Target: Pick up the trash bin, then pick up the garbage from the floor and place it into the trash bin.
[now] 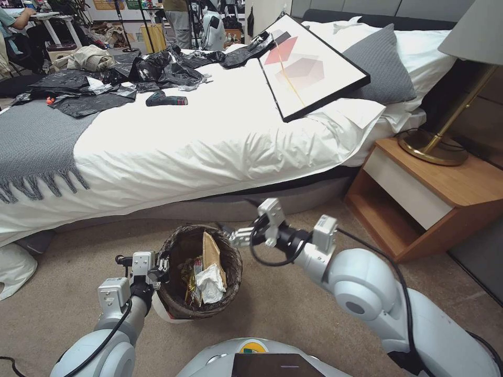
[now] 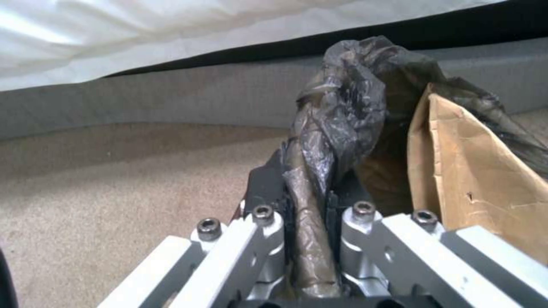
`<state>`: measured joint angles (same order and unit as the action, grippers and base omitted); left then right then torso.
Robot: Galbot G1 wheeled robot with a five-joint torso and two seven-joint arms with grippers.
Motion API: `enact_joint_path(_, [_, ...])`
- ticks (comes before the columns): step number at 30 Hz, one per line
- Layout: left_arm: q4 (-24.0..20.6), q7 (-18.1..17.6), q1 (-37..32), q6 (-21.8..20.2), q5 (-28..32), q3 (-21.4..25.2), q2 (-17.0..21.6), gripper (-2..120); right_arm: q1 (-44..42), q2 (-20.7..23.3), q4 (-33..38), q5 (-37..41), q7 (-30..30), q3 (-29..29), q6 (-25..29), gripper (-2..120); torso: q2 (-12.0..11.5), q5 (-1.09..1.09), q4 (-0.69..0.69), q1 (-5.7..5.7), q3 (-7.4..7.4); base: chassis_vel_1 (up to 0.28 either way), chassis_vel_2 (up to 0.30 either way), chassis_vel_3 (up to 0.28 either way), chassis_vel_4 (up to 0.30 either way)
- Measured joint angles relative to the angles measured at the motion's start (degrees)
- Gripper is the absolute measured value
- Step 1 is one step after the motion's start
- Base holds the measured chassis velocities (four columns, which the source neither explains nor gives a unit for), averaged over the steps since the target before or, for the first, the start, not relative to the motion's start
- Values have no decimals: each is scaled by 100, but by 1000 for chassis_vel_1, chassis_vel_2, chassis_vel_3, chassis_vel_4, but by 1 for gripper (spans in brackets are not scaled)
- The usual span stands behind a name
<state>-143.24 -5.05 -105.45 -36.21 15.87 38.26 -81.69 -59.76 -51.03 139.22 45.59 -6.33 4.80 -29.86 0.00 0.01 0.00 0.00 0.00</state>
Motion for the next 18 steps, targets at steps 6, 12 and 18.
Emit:
enact_joint_path(6, [0, -7, 24, -1, 42, 7, 31, 7, -799, -118, 68, -353, -67, 1024, 467, 100, 0, -1, 2, 0, 0, 0, 0, 0, 0])
enact_joint_path(12, [0, -11, 61, -16, 100, 10, 60, 7, -1716, -392, 25, -1244, 137, 1621, 990, 100, 0, -1, -3, 0, 0, 0, 0, 0, 0])
enact_joint_path(18, [0, -18, 107, -62, 200, 30, 112, 7, -2711, -1157, -105, -2547, 421, 2161, 1776, 100, 0, -3, 0, 0, 0, 0, 0, 0, 0])
